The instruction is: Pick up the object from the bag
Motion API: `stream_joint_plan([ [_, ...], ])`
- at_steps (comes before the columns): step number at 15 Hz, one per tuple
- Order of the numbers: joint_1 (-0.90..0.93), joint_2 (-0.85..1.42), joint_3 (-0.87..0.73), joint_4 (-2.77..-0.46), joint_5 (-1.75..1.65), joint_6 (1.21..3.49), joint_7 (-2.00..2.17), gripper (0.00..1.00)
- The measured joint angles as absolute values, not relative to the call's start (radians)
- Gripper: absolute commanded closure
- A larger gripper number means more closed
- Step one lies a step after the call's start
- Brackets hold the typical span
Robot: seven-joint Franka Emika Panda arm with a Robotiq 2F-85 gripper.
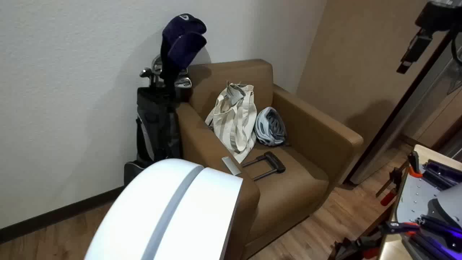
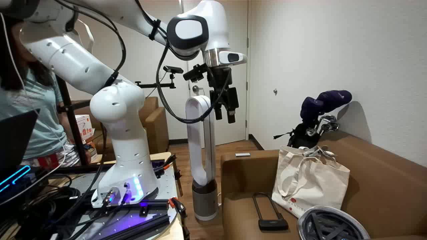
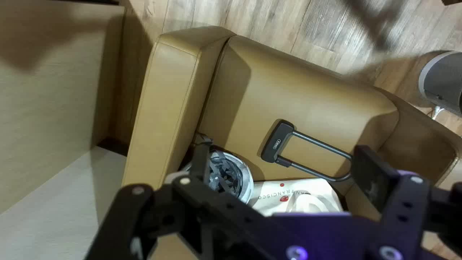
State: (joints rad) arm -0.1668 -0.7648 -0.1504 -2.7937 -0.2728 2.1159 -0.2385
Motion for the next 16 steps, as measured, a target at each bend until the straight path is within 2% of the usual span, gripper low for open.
stream_joint_plan([
  [10, -0.163, -0.755, -0.150, -2.784, -0.273, 2.123, -0.239, 0.00],
  [16, -0.075, -0.586, -0.094, -2.643, -0.273, 2.187, -0.204, 0.00],
])
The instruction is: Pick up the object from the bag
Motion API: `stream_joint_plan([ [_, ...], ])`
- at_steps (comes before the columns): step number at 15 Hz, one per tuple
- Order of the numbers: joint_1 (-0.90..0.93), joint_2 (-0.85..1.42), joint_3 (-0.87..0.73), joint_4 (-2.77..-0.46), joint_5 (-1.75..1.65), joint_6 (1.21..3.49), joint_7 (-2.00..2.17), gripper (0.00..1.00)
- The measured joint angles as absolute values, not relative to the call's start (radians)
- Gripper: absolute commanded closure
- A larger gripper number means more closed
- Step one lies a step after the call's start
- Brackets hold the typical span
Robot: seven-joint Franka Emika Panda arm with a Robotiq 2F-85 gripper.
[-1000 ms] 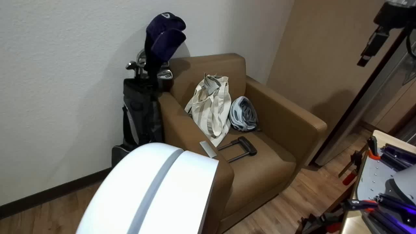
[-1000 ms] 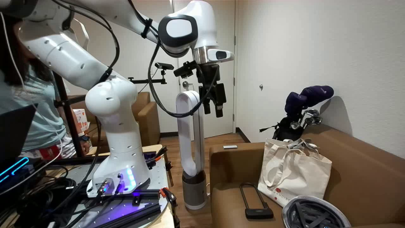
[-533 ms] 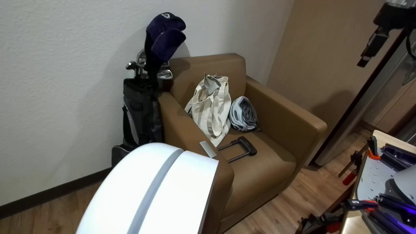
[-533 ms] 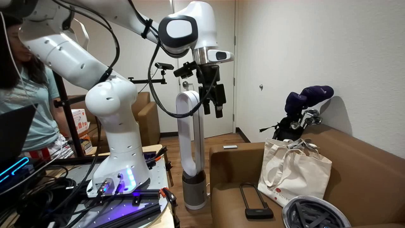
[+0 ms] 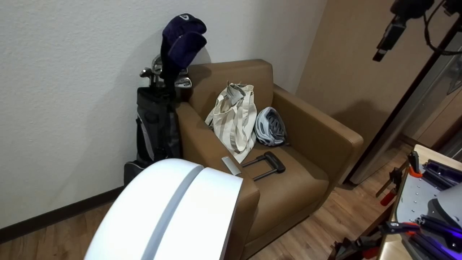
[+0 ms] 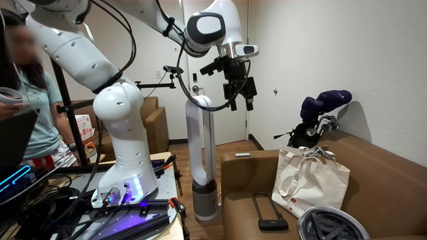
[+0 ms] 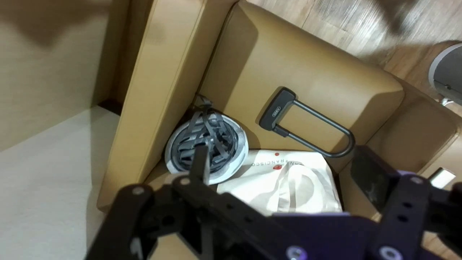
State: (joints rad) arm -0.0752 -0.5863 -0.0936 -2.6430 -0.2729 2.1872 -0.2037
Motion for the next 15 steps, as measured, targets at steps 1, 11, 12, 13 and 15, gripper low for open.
stream_joint_plan([
  [1, -0.063, -0.535, -0.076, -2.613, -0.273, 2.220, -0.182, 0.00],
  [11, -0.024, 0.049, 0.020, -2.259, -0.274, 2.524, 0.008, 0.00],
  [12, -0.023, 0.069, 0.020, -2.242, -0.274, 2.524, 0.009, 0.00],
  [13, -0.023, 0.076, 0.020, -2.235, -0.274, 2.524, 0.009, 0.00],
  [15, -0.022, 0.076, 0.017, -2.233, -0.274, 2.525, 0.011, 0.00],
])
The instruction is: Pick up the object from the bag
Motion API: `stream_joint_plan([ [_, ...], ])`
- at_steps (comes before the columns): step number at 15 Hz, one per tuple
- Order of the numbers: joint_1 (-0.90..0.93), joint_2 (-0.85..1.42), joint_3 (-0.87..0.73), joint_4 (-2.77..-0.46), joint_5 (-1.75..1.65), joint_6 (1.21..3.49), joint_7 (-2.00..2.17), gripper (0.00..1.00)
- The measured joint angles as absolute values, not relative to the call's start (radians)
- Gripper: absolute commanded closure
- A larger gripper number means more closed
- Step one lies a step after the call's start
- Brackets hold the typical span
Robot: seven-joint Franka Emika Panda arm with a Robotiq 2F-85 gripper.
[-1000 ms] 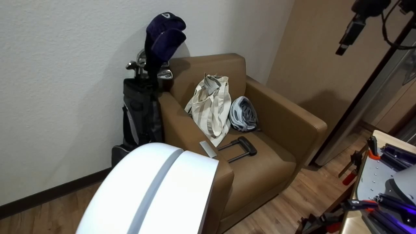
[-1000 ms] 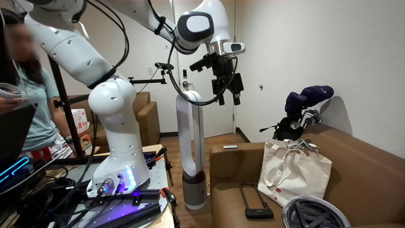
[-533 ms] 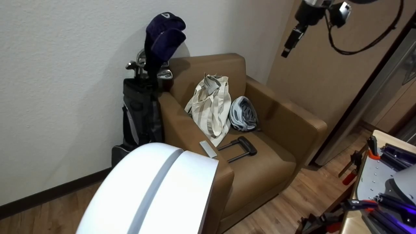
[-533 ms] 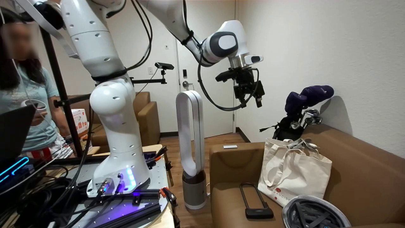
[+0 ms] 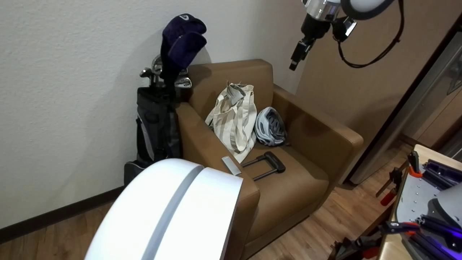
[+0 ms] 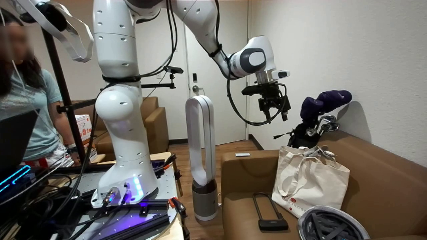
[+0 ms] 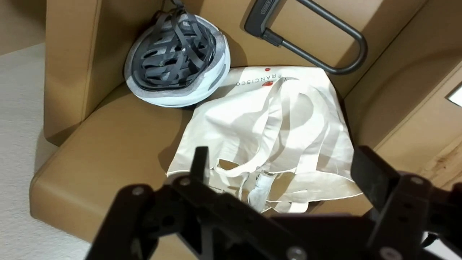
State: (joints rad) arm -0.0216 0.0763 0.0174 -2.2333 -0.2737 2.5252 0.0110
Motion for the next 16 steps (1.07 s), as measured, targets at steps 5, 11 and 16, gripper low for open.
stream_joint_plan([
  [5, 0.009, 0.192, 0.028, -2.115, -0.248, 2.577, 0.003, 0.00],
  [11, 0.077, 0.488, 0.026, -1.745, -0.219, 2.389, -0.010, 0.00],
  [16, 0.101, 0.653, 0.007, -1.446, -0.206, 2.217, -0.016, 0.00],
])
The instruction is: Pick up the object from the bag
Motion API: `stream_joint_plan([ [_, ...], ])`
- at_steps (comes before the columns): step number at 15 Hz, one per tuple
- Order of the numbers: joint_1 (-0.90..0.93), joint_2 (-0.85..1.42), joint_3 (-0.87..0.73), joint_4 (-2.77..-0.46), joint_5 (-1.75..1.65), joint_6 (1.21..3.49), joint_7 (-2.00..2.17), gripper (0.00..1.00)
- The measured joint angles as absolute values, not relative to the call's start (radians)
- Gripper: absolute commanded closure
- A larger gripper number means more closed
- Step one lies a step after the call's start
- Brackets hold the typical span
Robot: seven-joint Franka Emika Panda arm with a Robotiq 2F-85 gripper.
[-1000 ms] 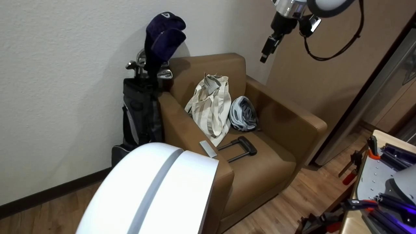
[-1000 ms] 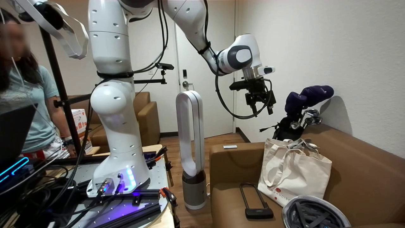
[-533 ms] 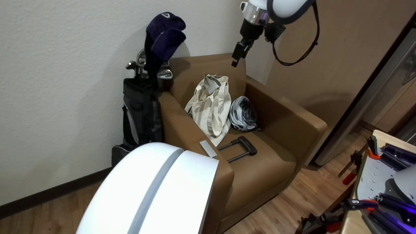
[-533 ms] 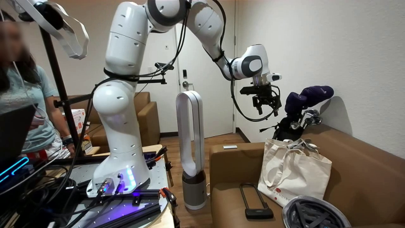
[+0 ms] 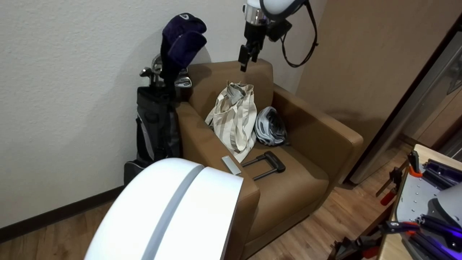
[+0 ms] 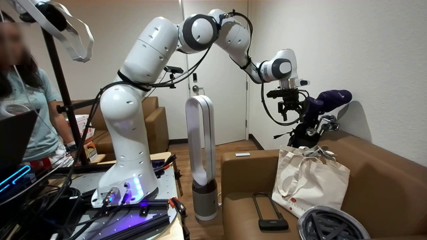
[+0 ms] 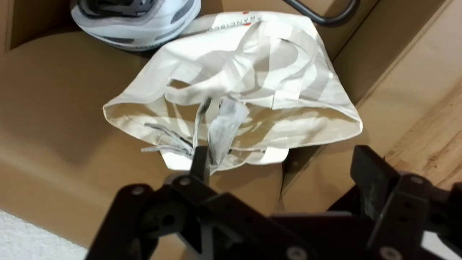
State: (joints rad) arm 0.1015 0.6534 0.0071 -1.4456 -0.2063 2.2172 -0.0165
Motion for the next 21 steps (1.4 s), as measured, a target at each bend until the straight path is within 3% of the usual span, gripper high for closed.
stream_joint_plan([
  [7, 0.108, 0.689, 0.002, -1.415, -0.205, 2.208, -0.013, 0.00],
  [16, 0.080, 1.036, -0.010, -1.158, -0.181, 2.310, -0.010, 0.00],
  [17, 0.081, 1.062, -0.016, -1.131, -0.181, 2.333, -0.004, 0.25],
  [18, 0.082, 1.083, -0.021, -1.108, -0.181, 2.349, 0.003, 0.26],
  [21, 0.082, 1.133, -0.033, -1.047, -0.181, 2.366, 0.020, 0.46],
])
